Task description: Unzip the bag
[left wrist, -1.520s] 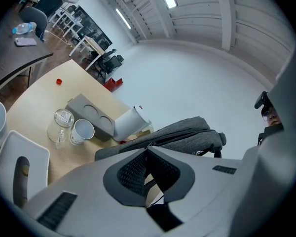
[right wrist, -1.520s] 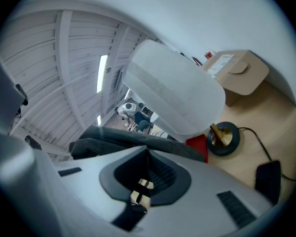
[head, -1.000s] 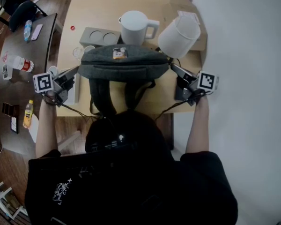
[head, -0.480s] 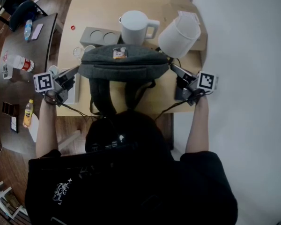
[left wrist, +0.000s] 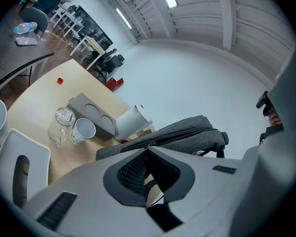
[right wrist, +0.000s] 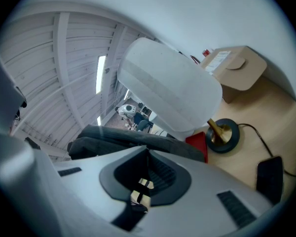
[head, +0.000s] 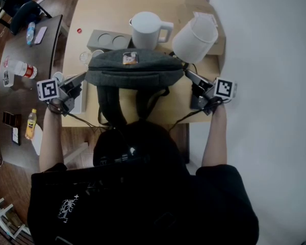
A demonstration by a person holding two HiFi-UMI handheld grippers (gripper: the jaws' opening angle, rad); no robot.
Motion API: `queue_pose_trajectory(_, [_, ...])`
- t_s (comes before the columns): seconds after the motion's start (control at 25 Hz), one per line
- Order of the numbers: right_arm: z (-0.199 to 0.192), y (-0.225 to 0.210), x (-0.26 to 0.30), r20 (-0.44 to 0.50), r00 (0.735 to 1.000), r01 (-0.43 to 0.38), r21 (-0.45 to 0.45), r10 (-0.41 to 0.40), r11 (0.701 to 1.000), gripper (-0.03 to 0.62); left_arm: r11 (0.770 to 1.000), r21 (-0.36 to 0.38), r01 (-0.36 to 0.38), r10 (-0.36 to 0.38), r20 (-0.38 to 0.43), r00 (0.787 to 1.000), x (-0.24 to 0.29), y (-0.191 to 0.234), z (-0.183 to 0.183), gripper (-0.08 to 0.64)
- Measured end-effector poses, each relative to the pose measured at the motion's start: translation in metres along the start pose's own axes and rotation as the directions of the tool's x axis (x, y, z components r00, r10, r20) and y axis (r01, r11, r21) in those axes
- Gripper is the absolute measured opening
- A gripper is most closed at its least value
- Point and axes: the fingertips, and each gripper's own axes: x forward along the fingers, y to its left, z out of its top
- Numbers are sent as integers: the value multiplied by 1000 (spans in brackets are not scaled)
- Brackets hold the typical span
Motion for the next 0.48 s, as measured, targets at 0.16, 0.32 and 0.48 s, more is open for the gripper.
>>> queue_pose_trajectory(0.16, [-2, 1, 1, 1, 1000, -5, 15, 5, 1000, 18, 1000, -9, -4, 4, -1, 1000, 0, 2, -1, 6])
queue_pose_trajectory(0.32, [-2, -5, 0, -3, 1000, 13, 5, -13, 1000, 18, 1000, 12, -6, 6, -9, 1000, 1, 3, -1, 6])
queue_pose_trajectory(0.48, [-2, -4, 1, -3, 1000, 14, 18, -14, 1000, 18, 1000, 3, -8, 8, -7, 1000, 1, 5, -1, 6])
